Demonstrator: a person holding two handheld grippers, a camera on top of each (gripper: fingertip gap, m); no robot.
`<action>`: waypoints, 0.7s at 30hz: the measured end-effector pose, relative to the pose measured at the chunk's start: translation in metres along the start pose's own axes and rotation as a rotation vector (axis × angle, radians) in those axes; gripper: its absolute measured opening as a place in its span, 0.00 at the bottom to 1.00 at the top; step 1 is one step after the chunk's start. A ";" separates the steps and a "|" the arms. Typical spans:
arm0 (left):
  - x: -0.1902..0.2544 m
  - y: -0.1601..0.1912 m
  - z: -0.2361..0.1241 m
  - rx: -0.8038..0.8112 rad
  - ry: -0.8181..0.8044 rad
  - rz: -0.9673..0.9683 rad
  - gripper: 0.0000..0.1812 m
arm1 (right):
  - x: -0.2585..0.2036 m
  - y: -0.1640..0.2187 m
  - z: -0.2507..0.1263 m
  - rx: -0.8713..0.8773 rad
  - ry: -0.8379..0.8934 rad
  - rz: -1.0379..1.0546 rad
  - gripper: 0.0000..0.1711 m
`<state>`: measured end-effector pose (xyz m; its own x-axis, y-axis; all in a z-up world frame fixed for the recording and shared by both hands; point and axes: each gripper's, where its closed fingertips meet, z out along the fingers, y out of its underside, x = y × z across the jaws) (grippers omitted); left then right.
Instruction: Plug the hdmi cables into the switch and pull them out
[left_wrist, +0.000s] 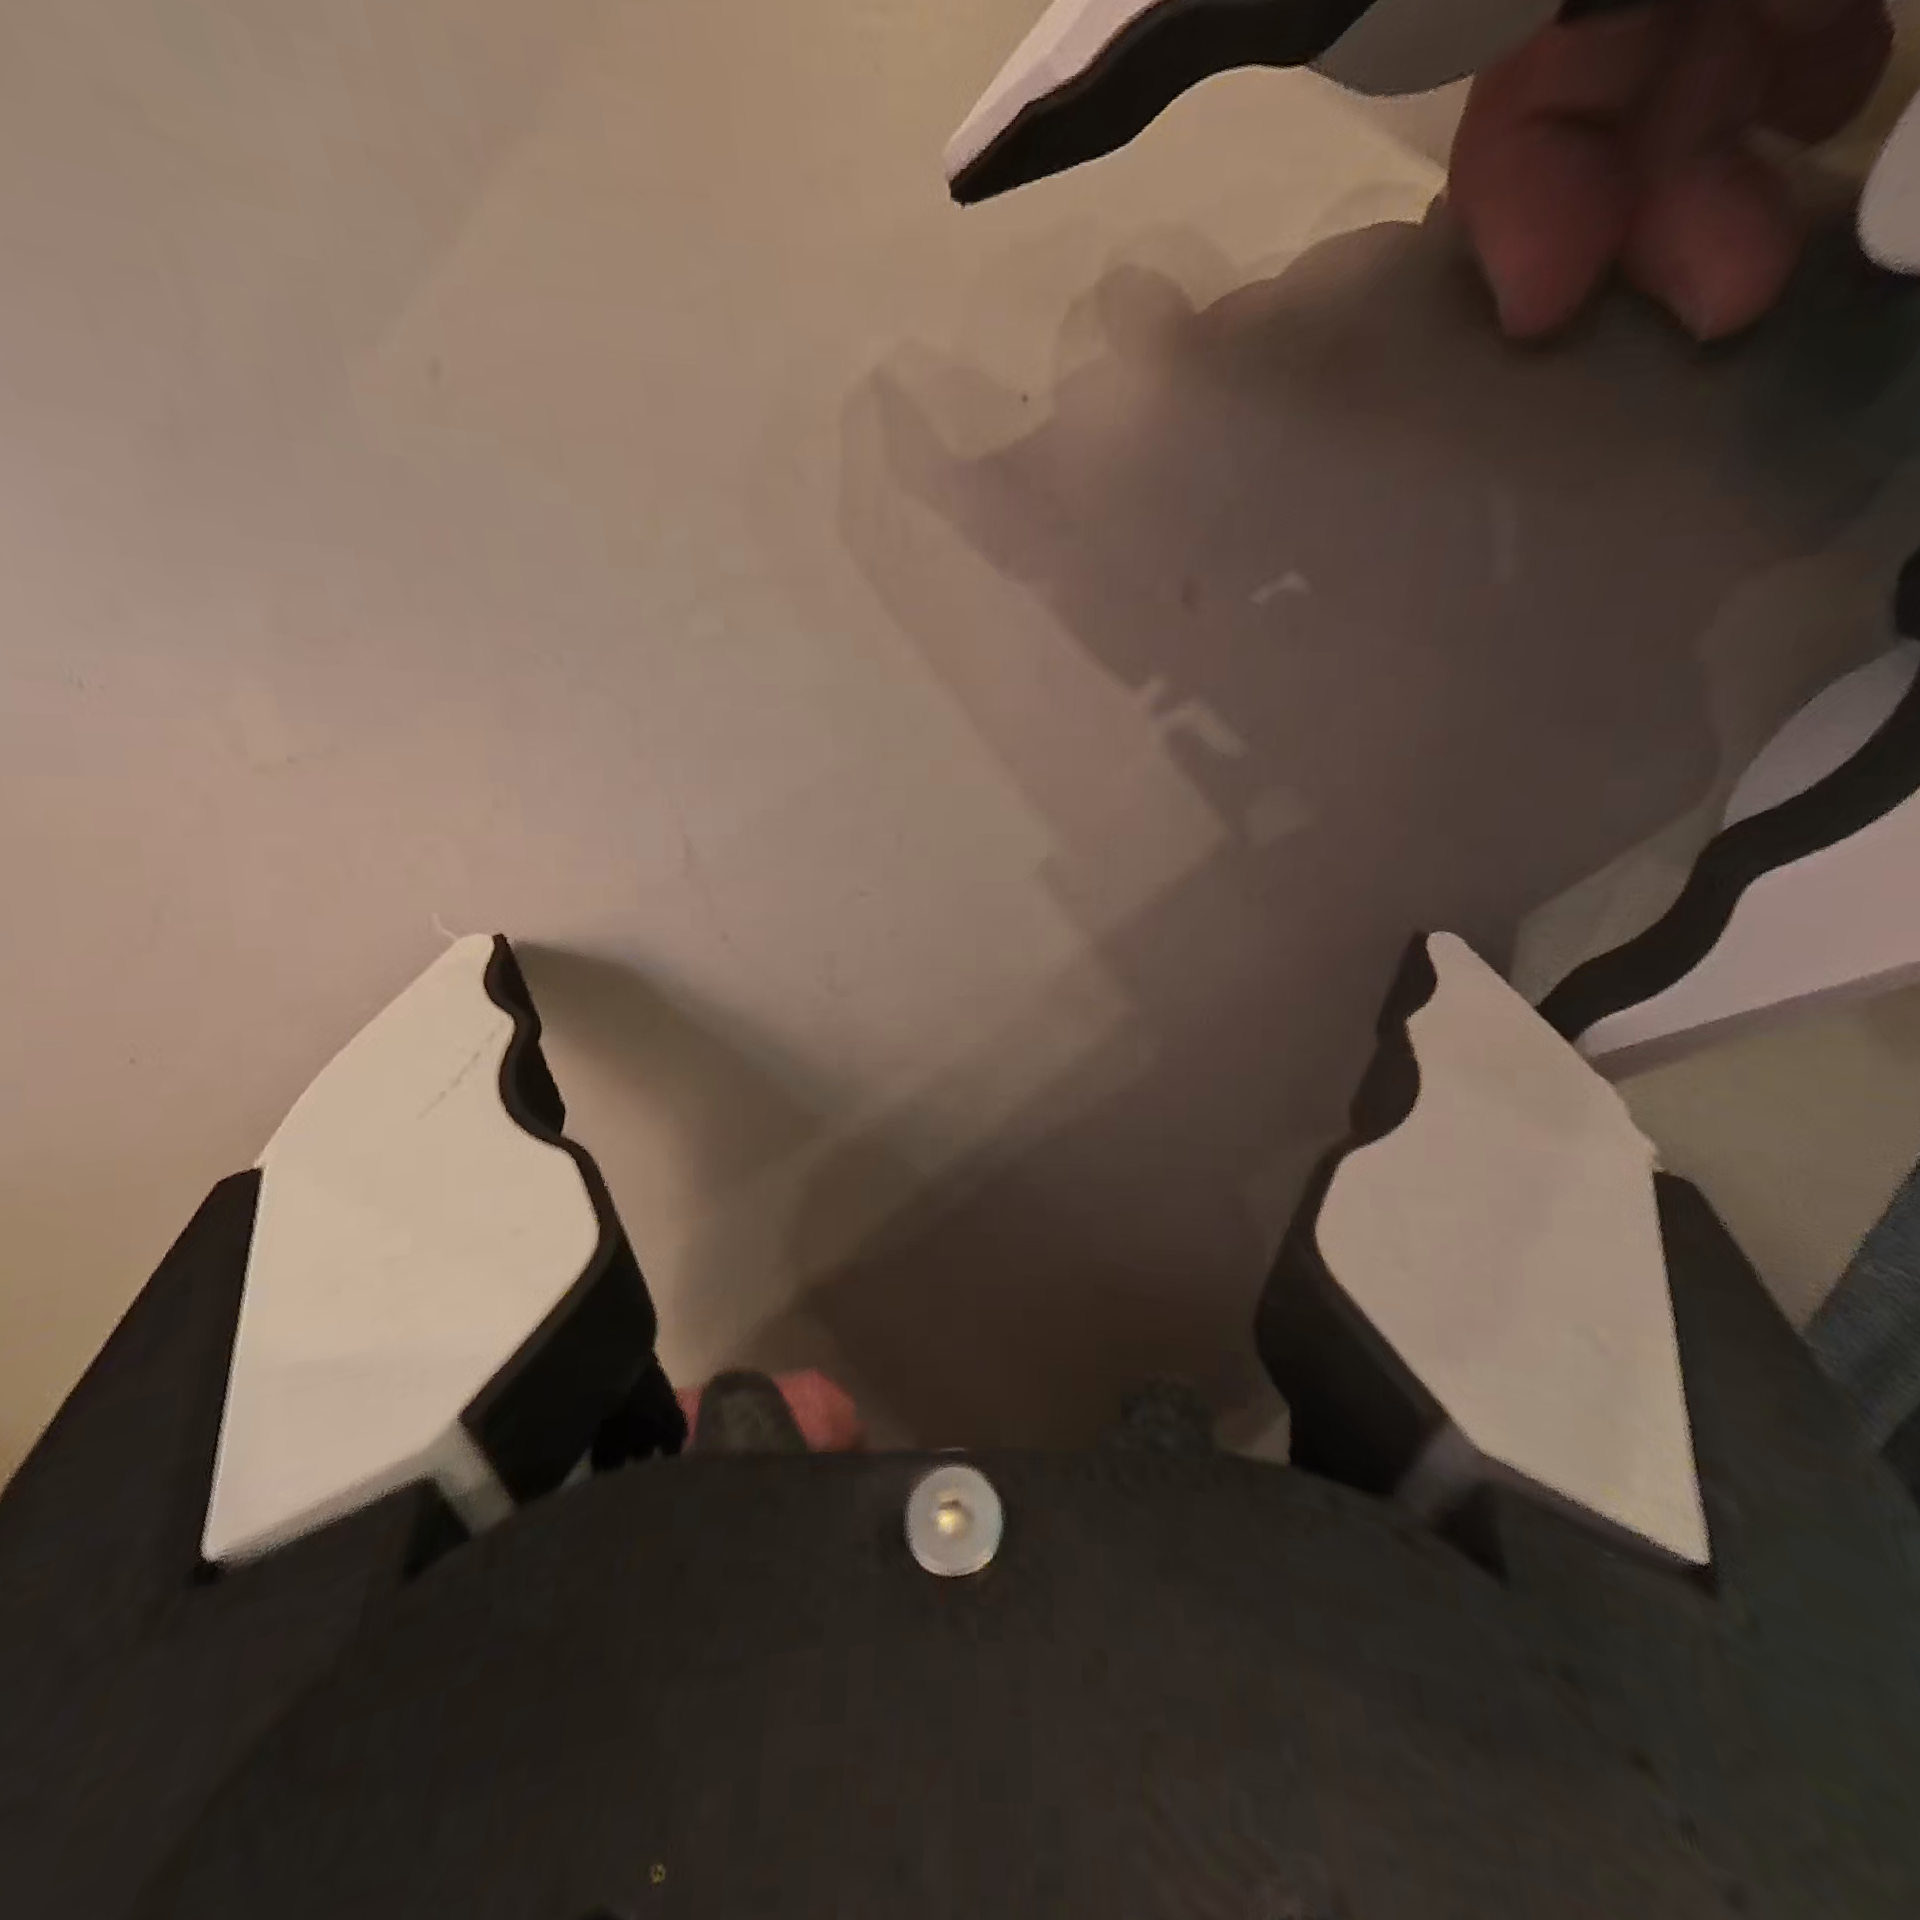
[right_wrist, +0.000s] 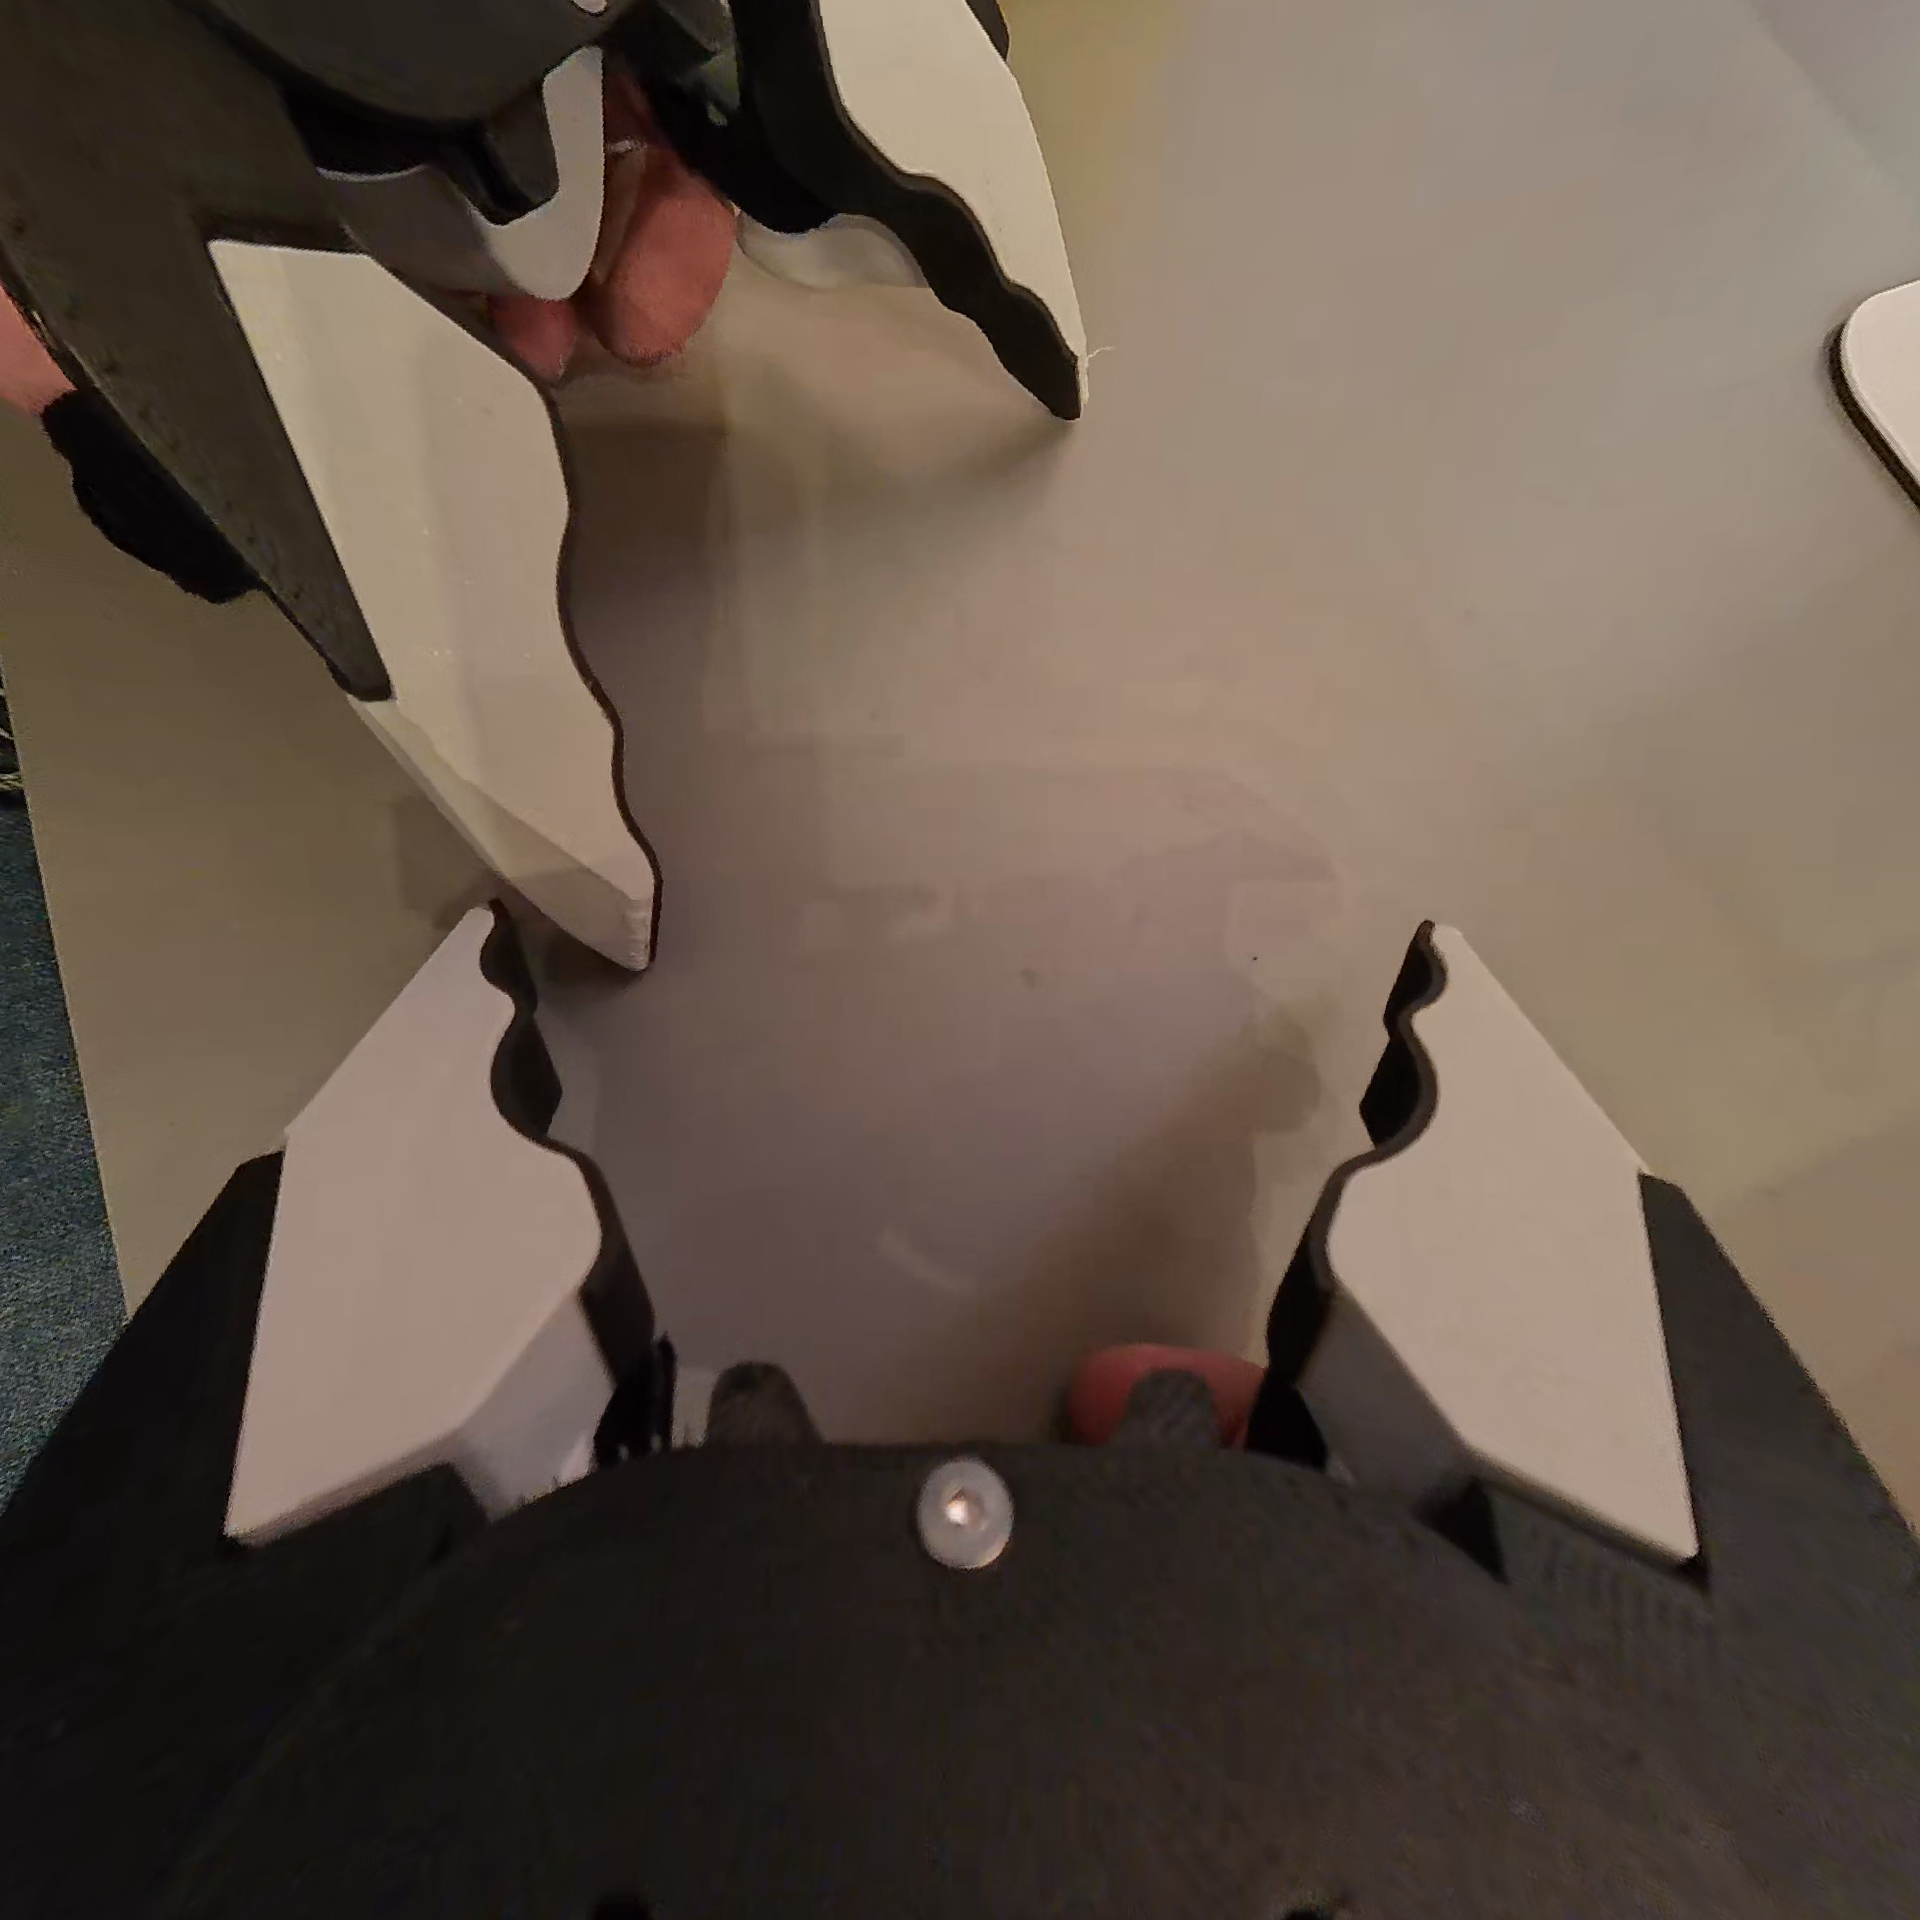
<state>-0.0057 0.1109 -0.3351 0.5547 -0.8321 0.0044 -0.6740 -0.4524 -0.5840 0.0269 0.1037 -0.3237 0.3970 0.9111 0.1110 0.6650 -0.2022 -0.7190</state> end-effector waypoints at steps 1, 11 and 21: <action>0.000 0.000 0.000 0.005 -0.001 -0.001 0.81 | 0.000 0.000 0.000 0.000 -0.002 0.000 0.90; -0.001 0.001 -0.002 0.036 -0.047 -0.059 0.80 | -0.001 0.002 0.002 -0.020 -0.034 0.019 0.90; -0.005 0.011 -0.009 0.035 -0.139 -0.180 0.80 | -0.001 0.003 0.002 -0.024 -0.040 0.024 0.90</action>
<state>-0.0200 0.1077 -0.3341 0.7276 -0.6860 0.0006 -0.5424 -0.5758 -0.6117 0.0268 0.1030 -0.3275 0.3874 0.9196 0.0661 0.6706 -0.2319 -0.7046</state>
